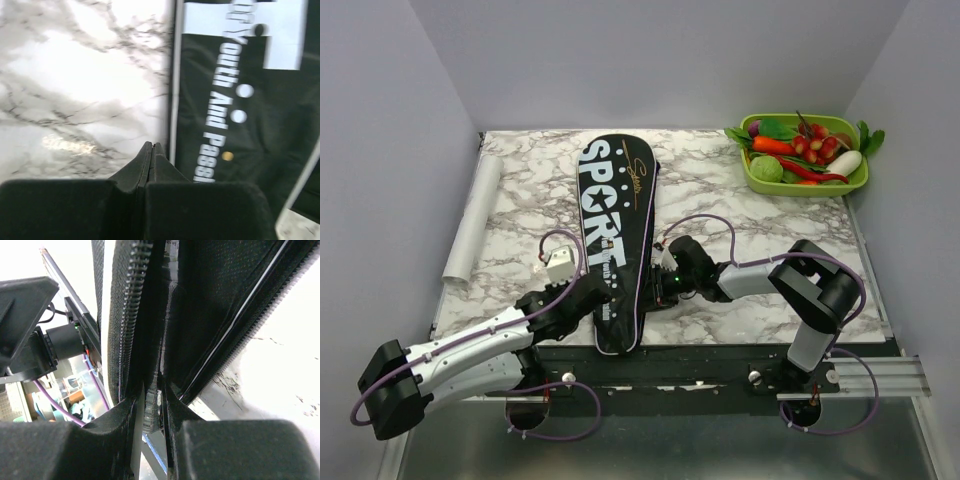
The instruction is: Pack up the badminton gear
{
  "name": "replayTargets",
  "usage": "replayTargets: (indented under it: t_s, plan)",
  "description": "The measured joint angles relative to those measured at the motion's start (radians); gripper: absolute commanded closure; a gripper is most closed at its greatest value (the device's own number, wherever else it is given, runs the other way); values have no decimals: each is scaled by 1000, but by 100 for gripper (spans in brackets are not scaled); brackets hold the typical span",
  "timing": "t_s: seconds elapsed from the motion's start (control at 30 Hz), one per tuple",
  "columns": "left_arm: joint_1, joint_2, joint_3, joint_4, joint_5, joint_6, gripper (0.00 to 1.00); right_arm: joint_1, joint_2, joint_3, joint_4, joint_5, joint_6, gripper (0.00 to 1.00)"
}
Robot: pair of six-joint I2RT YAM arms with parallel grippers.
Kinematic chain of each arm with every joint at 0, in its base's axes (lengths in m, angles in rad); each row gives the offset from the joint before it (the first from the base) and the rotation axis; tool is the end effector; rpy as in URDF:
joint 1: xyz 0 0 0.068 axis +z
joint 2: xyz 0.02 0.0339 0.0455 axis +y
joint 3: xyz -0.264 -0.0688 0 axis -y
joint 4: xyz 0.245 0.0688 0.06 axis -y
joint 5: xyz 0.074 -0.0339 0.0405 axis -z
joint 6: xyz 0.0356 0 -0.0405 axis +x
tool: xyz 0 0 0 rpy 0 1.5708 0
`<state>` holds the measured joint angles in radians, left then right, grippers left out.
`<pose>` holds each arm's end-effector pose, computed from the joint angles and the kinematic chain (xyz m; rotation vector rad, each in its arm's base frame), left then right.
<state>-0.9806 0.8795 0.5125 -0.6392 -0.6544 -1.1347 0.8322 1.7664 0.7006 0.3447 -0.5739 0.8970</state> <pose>0.1052 -0.1181 0.1986 -0.4032 2.2781 -0.1982 0.2014 0.2499 0.1185 -0.2672 2.6546 1.4167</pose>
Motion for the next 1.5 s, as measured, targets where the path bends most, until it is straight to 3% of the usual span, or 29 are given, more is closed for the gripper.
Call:
replayTargets:
  t_s: [0.3, 0.77, 1.4, 1.5]
  plan:
    - [63, 132, -29, -59, 31, -68, 100, 0, 0, 0, 2, 0, 0, 72]
    - [63, 237, -31, 64, 146, -5, 100, 2, 8, 0, 22, -4, 5, 68]
    - [73, 326, -4, 212, 179, 89, 100, 58, 98, 72, 79, -21, 76, 68]
    - [77, 323, -4, 211, 179, 94, 100, 64, 105, 84, 73, -20, 81, 63]
